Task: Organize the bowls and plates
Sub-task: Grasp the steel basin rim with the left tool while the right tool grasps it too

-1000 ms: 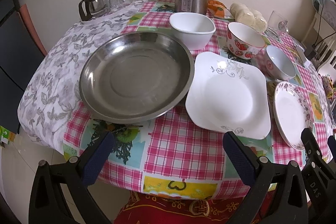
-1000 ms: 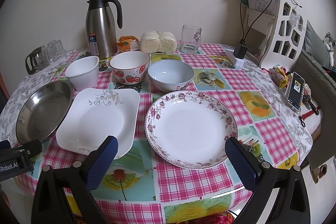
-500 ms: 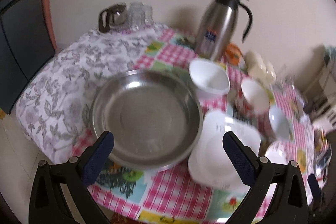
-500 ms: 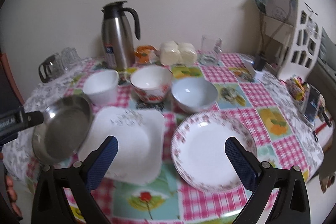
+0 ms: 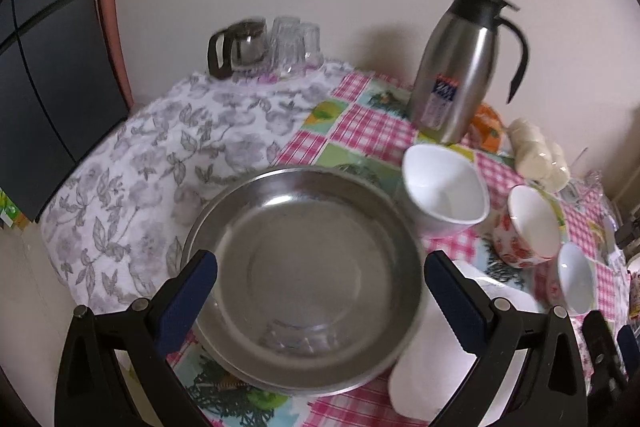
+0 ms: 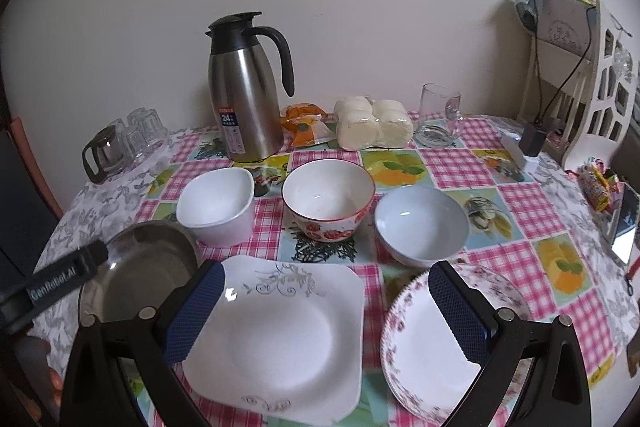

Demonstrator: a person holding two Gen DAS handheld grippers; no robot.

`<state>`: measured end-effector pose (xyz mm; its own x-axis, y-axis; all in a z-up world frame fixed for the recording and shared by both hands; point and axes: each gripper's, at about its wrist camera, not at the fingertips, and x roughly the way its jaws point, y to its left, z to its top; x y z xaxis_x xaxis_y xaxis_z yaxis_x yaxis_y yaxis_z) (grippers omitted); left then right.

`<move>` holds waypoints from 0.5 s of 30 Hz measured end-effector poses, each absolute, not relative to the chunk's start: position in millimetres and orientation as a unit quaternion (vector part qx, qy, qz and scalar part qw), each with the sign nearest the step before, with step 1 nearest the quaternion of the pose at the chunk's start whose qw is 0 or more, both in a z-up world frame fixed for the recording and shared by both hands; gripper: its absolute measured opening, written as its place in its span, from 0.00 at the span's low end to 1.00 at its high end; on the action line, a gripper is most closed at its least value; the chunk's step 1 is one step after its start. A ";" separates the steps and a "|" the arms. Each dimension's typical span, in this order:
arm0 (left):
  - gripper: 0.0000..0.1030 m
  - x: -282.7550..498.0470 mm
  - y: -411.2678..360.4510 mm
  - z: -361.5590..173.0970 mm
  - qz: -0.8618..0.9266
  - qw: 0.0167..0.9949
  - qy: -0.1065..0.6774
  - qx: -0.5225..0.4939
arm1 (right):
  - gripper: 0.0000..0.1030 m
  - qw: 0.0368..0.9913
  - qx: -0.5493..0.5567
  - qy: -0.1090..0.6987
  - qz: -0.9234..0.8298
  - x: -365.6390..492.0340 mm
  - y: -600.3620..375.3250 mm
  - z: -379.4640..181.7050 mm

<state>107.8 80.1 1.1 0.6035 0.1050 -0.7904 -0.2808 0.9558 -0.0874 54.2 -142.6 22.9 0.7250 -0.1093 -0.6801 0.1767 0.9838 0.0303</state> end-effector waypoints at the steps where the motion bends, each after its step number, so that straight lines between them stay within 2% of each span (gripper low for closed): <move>1: 1.00 110.6 85.8 -3.6 0.110 0.886 0.438 -0.107 | 1.00 0.927 0.048 0.364 -0.074 58.2 -143.0 19.7; 9: 0.98 112.1 138.9 -32.2 0.127 0.858 0.466 -0.174 | 1.00 0.921 0.058 0.382 -0.045 80.2 -128.0 -11.2; 10: 0.97 112.0 142.9 -35.2 0.130 0.856 0.469 -0.176 | 1.00 0.921 0.056 0.384 -0.038 80.8 -122.7 -13.6; 14: 0.78 113.4 157.9 -51.2 0.135 0.839 0.490 -0.194 | 0.97 0.915 0.044 0.401 0.012 84.4 -93.3 -27.9; 15: 0.78 114.1 162.1 -56.6 0.137 0.834 0.496 -0.200 | 0.95 0.913 0.039 0.406 0.021 85.3 -85.9 -31.7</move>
